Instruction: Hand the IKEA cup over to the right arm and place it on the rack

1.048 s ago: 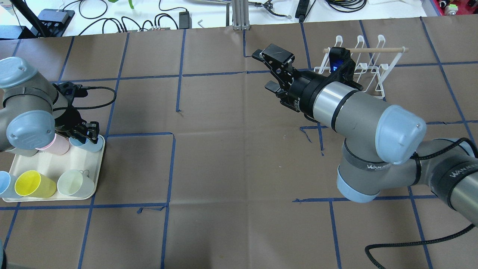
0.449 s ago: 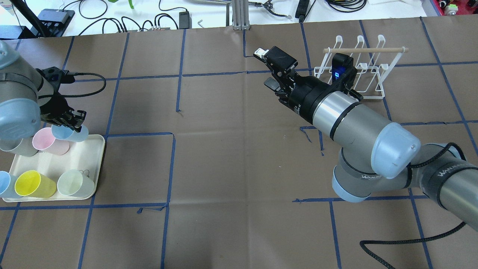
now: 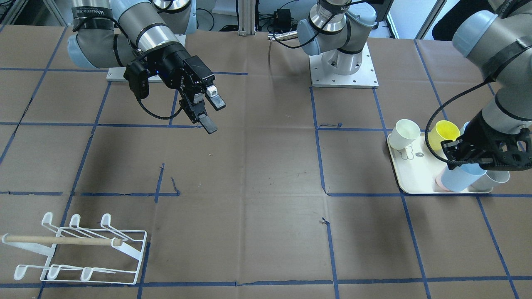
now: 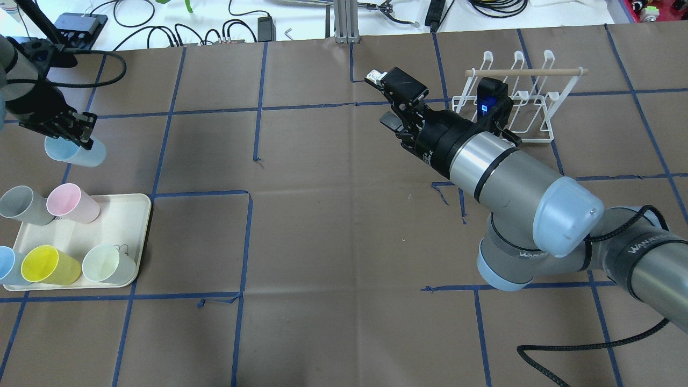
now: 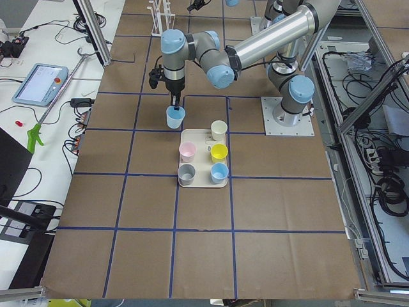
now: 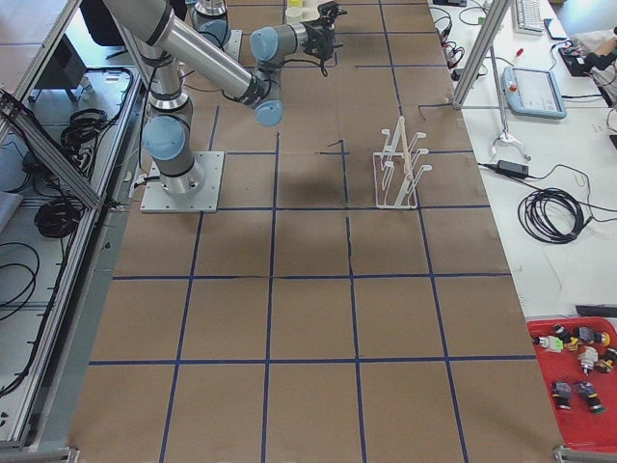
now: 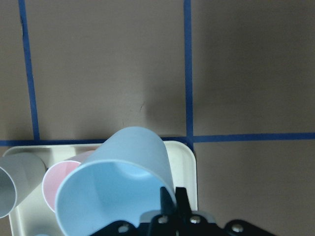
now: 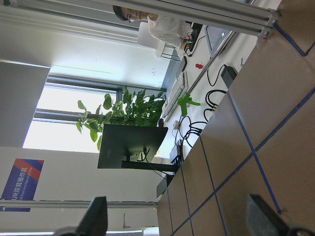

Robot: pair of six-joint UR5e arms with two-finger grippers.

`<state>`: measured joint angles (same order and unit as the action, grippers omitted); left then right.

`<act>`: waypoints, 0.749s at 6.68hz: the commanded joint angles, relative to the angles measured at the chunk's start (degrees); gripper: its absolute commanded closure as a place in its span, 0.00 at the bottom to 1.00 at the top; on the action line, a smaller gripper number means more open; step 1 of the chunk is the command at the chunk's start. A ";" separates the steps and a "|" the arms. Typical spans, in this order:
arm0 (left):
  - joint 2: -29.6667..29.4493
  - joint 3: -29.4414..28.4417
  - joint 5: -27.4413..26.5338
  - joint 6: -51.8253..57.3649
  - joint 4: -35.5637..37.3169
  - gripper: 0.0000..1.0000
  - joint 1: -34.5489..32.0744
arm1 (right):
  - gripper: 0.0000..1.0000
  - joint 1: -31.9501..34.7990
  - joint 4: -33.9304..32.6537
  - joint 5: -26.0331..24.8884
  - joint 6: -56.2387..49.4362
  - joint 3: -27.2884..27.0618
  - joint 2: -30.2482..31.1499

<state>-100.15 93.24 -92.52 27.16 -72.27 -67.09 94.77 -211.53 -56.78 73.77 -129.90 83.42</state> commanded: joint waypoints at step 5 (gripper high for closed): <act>-0.14 -4.05 46.01 -0.18 10.26 1.00 -8.05 | 0.00 -0.20 -3.45 -3.08 9.02 -0.09 -0.36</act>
<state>-100.84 87.25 -59.49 26.90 -66.77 -74.97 94.62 -214.93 -59.58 82.65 -129.99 83.08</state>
